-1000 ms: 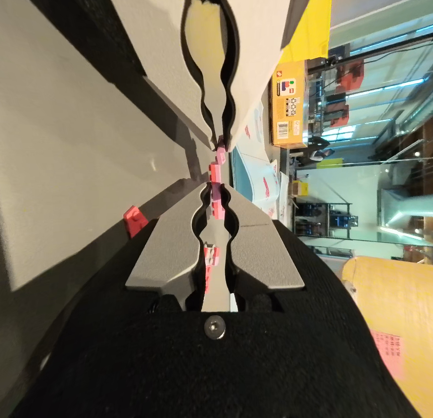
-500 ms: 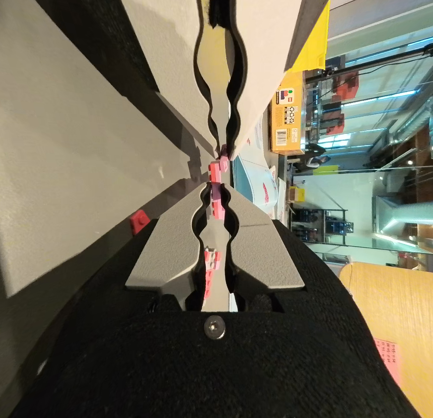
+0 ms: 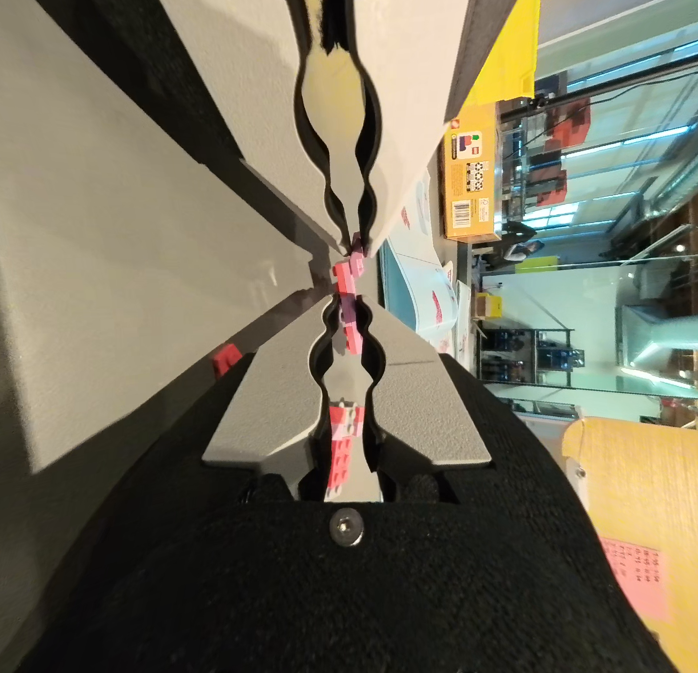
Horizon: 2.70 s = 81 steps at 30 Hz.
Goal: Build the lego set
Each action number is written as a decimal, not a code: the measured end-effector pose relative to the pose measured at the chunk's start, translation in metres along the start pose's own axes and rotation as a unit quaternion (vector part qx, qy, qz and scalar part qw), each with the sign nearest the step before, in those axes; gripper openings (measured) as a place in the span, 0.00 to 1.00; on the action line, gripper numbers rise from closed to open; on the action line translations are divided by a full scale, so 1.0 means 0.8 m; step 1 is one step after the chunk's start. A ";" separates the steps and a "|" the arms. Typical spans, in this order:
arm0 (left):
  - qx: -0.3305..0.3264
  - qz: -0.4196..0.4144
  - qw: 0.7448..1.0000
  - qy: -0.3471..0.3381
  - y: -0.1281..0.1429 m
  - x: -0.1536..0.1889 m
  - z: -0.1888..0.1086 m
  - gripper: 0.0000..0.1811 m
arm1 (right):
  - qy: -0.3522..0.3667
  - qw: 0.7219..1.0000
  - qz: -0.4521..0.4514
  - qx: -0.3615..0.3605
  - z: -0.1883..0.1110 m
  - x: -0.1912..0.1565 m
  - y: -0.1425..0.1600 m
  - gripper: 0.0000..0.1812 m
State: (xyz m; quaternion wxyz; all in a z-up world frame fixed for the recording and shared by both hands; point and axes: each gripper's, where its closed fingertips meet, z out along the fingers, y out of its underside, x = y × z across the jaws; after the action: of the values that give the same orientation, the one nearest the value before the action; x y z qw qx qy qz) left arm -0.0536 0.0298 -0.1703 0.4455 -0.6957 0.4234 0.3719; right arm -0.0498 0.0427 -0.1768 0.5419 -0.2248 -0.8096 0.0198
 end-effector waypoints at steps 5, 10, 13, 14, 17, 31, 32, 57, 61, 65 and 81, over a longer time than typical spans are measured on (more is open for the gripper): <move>0.003 -0.011 1.000 0.007 0.001 0.002 0.001 0.03 | -0.003 1.000 0.001 0.002 0.001 -0.001 0.000 0.04; 0.008 -0.030 0.999 0.025 0.001 0.005 0.002 0.03 | -0.004 1.000 -0.005 0.004 0.002 -0.002 -0.002 0.04; 0.009 -0.022 0.999 0.026 0.001 0.005 0.002 0.03 | -0.004 1.000 -0.011 0.007 0.001 -0.003 -0.002 0.04; 0.009 -0.018 1.000 0.024 0.001 0.005 0.002 0.03 | -0.004 1.000 -0.013 0.008 0.001 -0.003 -0.002 0.04; 0.006 -0.006 1.000 0.021 0.002 0.004 0.001 0.03 | -0.003 1.000 -0.024 0.010 0.001 -0.004 -0.003 0.04; -0.026 0.010 1.000 0.014 0.006 0.000 -0.001 0.03 | 0.006 0.999 -0.042 0.010 0.002 -0.002 -0.003 0.04; -0.025 0.009 1.000 0.013 0.006 0.000 -0.002 0.03 | 0.005 0.999 -0.040 0.007 0.002 -0.002 -0.002 0.04; -0.039 0.046 0.998 0.000 0.017 -0.003 -0.001 0.03 | -0.004 0.999 -0.028 0.020 0.001 0.001 0.003 0.04; -0.036 0.048 0.998 -0.002 0.016 -0.003 -0.002 0.02 | -0.025 0.999 -0.010 0.022 0.000 -0.002 0.004 0.04; -0.034 0.049 0.998 -0.005 0.016 -0.004 -0.003 0.02 | -0.051 0.997 0.039 0.032 -0.004 -0.002 0.003 0.07; 0.030 -0.039 0.999 0.007 -0.006 -0.012 -0.016 0.02 | -0.022 0.991 0.037 0.124 -0.028 0.009 -0.033 0.08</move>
State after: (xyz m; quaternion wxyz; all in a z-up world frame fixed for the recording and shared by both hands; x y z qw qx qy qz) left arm -0.0511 0.0214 -0.1559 0.4774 -0.7005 0.4104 0.3361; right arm -0.0414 0.0171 -0.1537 0.5465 -0.1847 -0.8038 0.1453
